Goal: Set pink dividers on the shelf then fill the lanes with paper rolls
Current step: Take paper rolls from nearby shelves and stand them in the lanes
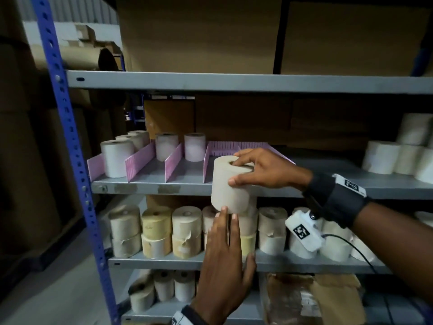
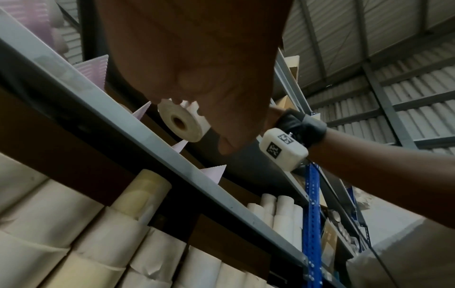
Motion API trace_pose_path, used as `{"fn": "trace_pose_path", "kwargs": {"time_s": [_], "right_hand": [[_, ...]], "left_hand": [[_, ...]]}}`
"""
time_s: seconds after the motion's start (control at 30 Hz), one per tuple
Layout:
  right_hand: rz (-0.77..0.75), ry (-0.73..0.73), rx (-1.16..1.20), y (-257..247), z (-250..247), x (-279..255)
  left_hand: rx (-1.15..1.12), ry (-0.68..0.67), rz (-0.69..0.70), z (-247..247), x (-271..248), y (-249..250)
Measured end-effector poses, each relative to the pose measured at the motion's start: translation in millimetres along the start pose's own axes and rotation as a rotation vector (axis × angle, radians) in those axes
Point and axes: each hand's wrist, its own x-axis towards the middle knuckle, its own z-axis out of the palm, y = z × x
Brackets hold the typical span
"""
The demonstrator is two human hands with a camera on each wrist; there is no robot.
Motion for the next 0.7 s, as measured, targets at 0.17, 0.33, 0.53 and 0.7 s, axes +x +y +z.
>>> {"fn": "trace_pose_path", "kwargs": {"time_s": [0.17,0.33,0.53,0.7], "right_hand": [[0.035,0.005,-0.03,19,-2,32],[0.052,-0.014,-0.048,36,4,61],[0.111,-0.075,-0.181,56,5,98],[0.2,-0.207,-0.455,70,-1,139]], "left_hand": [[0.073,-0.023,-0.072,25,36,-16],[0.094,0.006,-0.127,45,62,-26],[0.148,0.034,-0.138,55,88,-47],[0.247,0.038,-0.088,69,116,-65]]}}
